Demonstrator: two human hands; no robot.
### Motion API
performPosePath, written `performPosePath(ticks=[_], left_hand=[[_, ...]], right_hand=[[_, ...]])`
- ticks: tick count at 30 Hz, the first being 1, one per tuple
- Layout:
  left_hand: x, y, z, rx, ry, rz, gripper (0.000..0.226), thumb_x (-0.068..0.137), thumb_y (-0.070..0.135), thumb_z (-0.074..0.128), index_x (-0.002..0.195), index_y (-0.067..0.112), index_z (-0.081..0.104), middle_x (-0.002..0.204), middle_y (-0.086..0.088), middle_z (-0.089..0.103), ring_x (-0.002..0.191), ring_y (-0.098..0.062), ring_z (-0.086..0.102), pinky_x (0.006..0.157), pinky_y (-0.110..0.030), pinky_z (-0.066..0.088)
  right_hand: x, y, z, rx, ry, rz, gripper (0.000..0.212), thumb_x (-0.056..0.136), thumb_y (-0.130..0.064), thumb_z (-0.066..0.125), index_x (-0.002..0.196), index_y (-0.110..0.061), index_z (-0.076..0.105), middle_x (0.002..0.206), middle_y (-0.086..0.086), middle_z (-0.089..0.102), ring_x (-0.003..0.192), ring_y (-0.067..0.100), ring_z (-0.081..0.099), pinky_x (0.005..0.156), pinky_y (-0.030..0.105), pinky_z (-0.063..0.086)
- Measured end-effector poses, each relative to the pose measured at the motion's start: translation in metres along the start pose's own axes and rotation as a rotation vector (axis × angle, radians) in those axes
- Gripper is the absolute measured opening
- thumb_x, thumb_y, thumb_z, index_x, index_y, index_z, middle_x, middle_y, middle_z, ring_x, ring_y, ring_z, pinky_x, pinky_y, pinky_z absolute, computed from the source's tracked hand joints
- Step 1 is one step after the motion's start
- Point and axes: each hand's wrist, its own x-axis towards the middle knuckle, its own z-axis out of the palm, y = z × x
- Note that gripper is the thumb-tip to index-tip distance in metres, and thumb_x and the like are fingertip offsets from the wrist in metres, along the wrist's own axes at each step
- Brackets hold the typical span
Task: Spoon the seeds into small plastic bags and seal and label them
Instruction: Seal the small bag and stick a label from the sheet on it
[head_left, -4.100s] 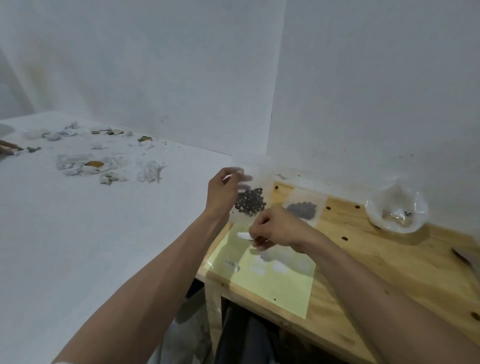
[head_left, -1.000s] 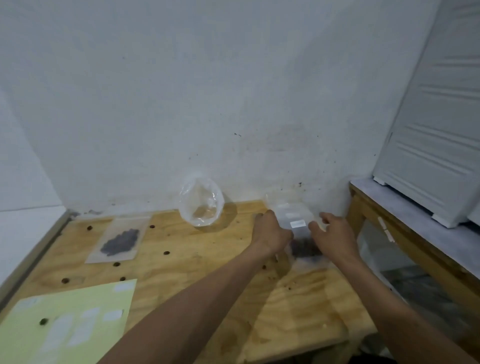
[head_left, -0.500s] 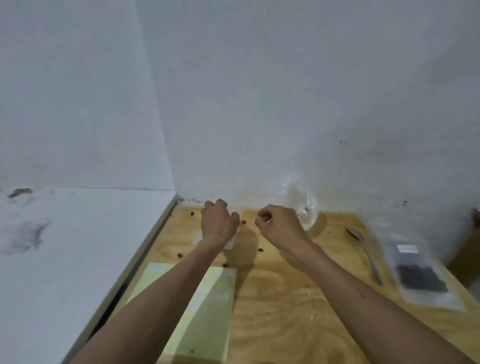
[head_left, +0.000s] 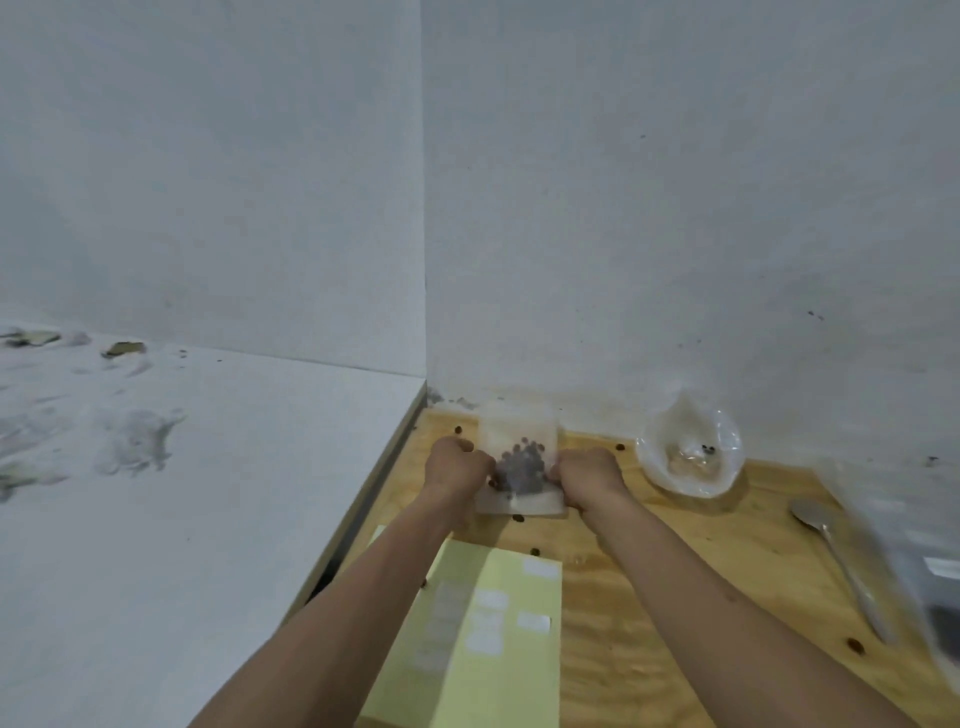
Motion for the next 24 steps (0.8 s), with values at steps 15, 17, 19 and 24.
performPosePath(ticks=[15,17,19,24], left_hand=[[-0.034,0.01,-0.09,-0.47,0.184,0.462,0.005,0.099,0.015,0.065,0.097,0.013,0.068,0.082,-0.009,0.075,0.079,-0.02,0.073,0.084,-0.041,0.058],[-0.042,0.007,-0.106,-0.462,0.248,0.465,0.005,0.1,0.014,0.063,0.098,0.012,0.067,0.083,-0.01,0.074,0.074,-0.016,0.071,0.073,-0.034,0.057],[-0.049,0.001,-0.115,-0.462,0.288,0.451,0.005,0.101,0.015,0.062,0.102,0.011,0.065,0.088,-0.009,0.076,0.071,-0.015,0.071,0.067,-0.027,0.055],[-0.069,-0.022,-0.122,-0.456,0.344,0.436,0.009,0.101,0.014,0.06,0.105,0.009,0.065,0.088,-0.007,0.077,0.07,-0.015,0.072,0.068,-0.024,0.055]], right_hand=[[-0.092,-0.029,0.018,-0.208,-0.199,-0.523,0.012,0.089,-0.025,0.076,0.098,-0.02,0.071,0.096,-0.005,0.069,0.088,0.012,0.065,0.073,0.026,0.051],[-0.115,-0.028,0.031,-0.395,-0.397,-0.596,0.006,0.089,-0.023,0.075,0.087,-0.017,0.076,0.085,0.001,0.074,0.076,0.013,0.067,0.064,0.025,0.052],[-0.134,-0.026,0.044,-0.575,-0.572,-0.62,0.014,0.088,-0.026,0.075,0.084,-0.013,0.079,0.081,0.008,0.077,0.071,0.018,0.071,0.061,0.026,0.055],[-0.167,-0.014,0.068,-0.877,-0.746,-0.539,0.042,0.085,-0.045,0.077,0.087,-0.003,0.078,0.082,0.01,0.079,0.08,0.025,0.076,0.073,0.033,0.064]])
